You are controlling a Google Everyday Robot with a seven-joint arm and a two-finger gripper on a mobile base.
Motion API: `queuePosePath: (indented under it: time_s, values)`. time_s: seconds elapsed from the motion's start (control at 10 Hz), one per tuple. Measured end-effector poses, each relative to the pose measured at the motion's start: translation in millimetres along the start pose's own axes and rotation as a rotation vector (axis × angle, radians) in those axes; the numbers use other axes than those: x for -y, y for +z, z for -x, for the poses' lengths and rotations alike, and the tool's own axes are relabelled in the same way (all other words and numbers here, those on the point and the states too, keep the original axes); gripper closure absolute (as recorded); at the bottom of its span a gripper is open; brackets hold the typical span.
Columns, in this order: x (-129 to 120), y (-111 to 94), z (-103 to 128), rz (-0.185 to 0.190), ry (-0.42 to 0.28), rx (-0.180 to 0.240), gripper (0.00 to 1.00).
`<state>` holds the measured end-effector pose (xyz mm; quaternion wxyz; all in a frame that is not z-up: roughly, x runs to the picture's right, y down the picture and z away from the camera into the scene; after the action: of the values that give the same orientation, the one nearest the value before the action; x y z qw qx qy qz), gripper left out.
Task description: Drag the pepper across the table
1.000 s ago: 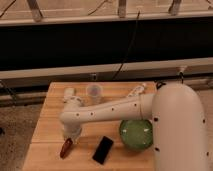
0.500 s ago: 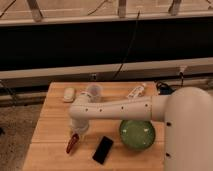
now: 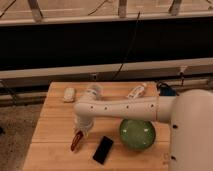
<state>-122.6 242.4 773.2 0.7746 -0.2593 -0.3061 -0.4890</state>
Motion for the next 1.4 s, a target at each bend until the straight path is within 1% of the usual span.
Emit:
queuePosePath:
  time_s: [0.1,0.2,0.8,1.2,1.4]
  values:
    - [0.4,-0.3,-0.7,-0.001,-0.001,0.0,0.96]
    - [-3.2,-2.0,-6.9,-0.006,0.005,0.0,0.96]
    - [-5.0,-7.0,-31.9,-0.027,0.023,0.0,0.96]
    - [-16.0,-12.3,-51.8,-0.043,0.043,-0.001,0.96]
    - [-18.4,-13.7,-58.1,-0.048,0.045,0.001,0.96]
